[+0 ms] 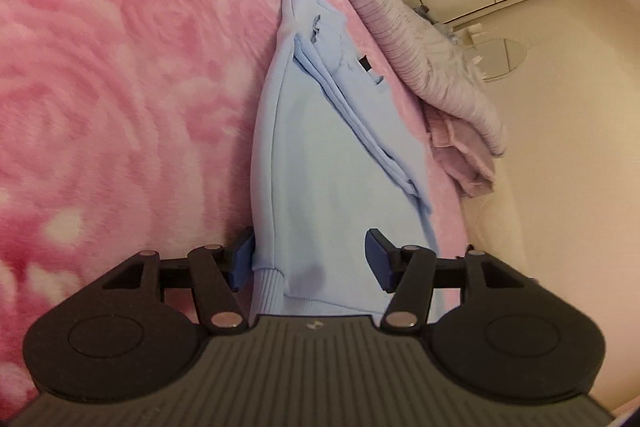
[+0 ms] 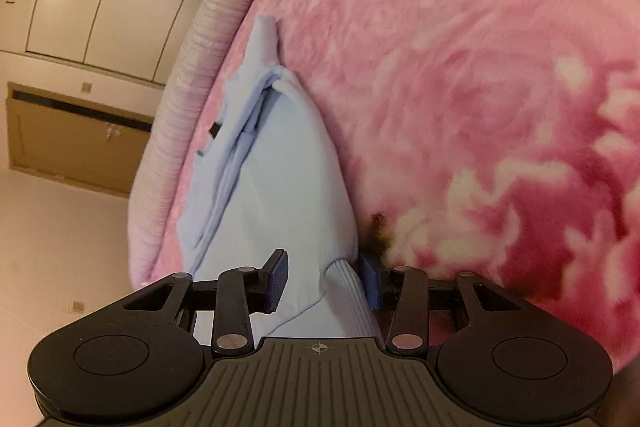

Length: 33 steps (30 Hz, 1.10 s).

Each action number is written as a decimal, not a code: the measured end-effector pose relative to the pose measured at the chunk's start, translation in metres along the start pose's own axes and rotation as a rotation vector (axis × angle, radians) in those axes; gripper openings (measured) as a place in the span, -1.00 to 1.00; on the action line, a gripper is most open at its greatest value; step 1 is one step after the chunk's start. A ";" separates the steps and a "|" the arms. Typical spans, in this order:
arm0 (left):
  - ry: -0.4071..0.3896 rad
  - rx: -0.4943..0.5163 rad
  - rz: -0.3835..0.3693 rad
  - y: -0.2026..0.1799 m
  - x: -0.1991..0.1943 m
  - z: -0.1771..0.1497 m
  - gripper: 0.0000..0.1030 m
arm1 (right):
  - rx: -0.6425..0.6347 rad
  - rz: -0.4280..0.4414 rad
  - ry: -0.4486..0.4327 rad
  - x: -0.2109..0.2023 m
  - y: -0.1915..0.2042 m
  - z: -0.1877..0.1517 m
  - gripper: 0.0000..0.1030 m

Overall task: Fold clothes
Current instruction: 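Grasp the ribbed hem with the right gripper while the left gripper grasps the hem, then fold the held hem with both grippers up toward the collar and release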

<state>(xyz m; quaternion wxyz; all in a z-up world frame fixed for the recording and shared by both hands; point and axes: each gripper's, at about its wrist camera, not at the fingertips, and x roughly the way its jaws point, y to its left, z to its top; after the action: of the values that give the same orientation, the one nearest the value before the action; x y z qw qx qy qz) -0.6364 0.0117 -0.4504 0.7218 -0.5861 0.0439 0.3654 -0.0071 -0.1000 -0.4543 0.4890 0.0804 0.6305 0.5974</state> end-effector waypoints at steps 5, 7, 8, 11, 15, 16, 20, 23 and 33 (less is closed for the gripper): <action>0.025 0.060 0.015 -0.002 0.001 -0.005 -0.28 | -0.073 0.014 0.030 -0.001 0.001 -0.002 -0.23; 0.027 0.064 0.036 -0.002 0.002 -0.006 -0.59 | -0.081 -0.015 0.030 0.000 0.002 -0.003 -0.45; 0.029 0.054 0.050 -0.001 0.002 -0.005 -0.70 | -0.081 -0.033 0.031 0.001 0.003 -0.002 -0.62; 0.028 0.063 0.072 -0.005 0.003 -0.002 -0.85 | -0.100 -0.078 0.031 0.001 0.007 -0.003 -0.78; -0.025 0.111 0.086 -0.013 -0.014 -0.007 -0.88 | -0.175 -0.108 -0.007 -0.010 0.025 -0.012 -0.85; -0.044 0.113 0.078 -0.014 -0.021 -0.009 -0.89 | -0.177 -0.102 -0.017 -0.015 0.029 -0.015 -0.86; -0.071 0.122 0.056 -0.019 -0.045 -0.022 -0.89 | -0.183 -0.078 -0.043 -0.029 0.044 -0.025 -0.87; -0.077 0.126 0.043 -0.022 -0.065 -0.038 -0.89 | -0.203 -0.069 -0.047 -0.051 0.056 -0.039 -0.87; -0.056 0.103 0.031 -0.018 -0.154 -0.134 -0.89 | -0.186 -0.077 -0.037 -0.130 0.050 -0.122 -0.87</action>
<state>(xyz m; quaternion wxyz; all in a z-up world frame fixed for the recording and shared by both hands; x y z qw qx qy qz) -0.6897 -0.1797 -0.4013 0.7462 -0.5370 0.0515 0.3901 -0.0528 -0.2576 -0.3684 0.5285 0.0214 0.5658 0.6326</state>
